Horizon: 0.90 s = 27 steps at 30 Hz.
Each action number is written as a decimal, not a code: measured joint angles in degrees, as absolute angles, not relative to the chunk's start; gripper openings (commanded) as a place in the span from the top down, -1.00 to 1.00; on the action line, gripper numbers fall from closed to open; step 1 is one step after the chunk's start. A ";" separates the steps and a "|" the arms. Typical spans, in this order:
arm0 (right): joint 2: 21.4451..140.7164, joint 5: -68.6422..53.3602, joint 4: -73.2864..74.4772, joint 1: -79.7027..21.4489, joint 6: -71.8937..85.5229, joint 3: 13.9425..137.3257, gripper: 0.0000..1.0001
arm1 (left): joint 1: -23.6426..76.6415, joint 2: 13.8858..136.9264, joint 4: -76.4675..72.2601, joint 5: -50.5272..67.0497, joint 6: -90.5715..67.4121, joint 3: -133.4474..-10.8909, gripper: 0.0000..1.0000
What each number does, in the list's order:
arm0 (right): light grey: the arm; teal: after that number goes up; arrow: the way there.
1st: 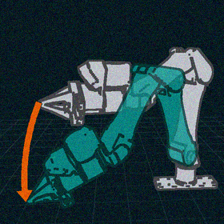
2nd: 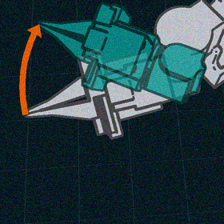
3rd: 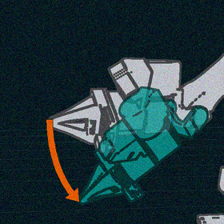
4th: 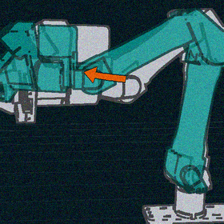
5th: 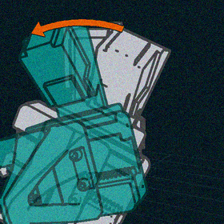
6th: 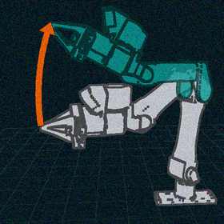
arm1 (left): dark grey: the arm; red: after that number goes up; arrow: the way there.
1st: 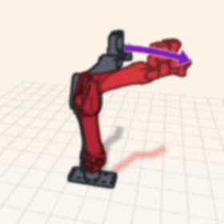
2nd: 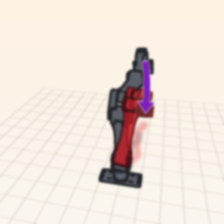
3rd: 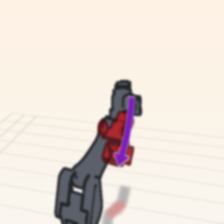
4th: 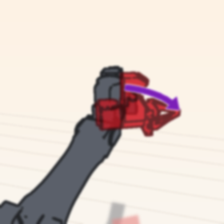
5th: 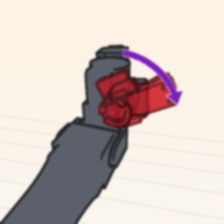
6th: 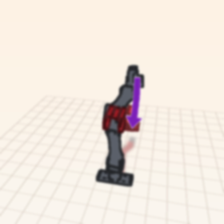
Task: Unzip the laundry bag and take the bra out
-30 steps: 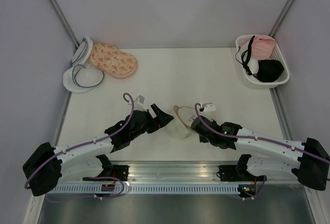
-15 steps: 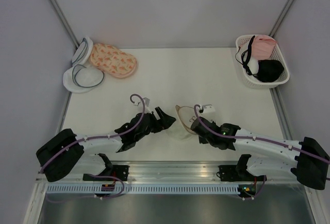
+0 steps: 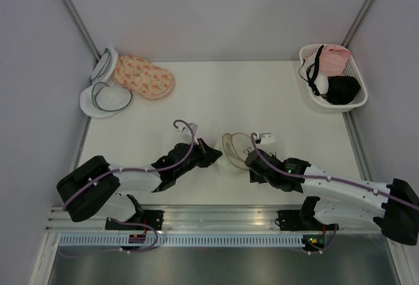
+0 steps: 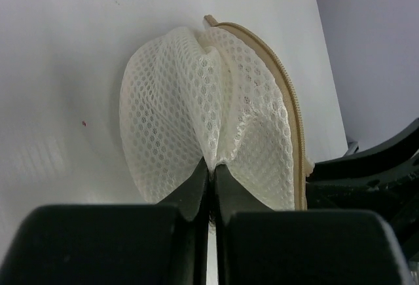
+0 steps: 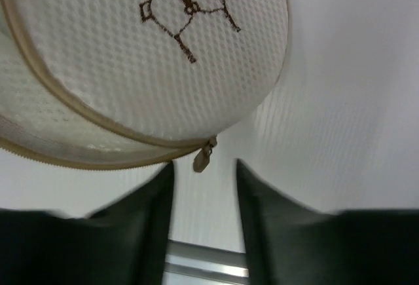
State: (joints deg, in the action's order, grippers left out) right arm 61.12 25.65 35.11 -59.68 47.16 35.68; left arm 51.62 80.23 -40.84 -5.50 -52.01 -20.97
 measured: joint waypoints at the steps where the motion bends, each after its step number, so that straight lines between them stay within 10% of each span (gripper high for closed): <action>1: 60.29 25.74 35.99 -59.68 47.31 35.73 -0.83 | 51.62 79.66 -40.75 -5.50 -51.88 -20.88 0.95; 11: 44.34 18.00 33.34 -64.79 42.63 39.97 -0.96 | 51.62 76.07 -40.27 -5.19 -50.81 -20.16 0.95; 27: 70.72 31.73 31.75 -61.98 37.21 49.95 -0.96 | 51.62 67.61 -38.52 0.16 -49.50 -16.97 0.95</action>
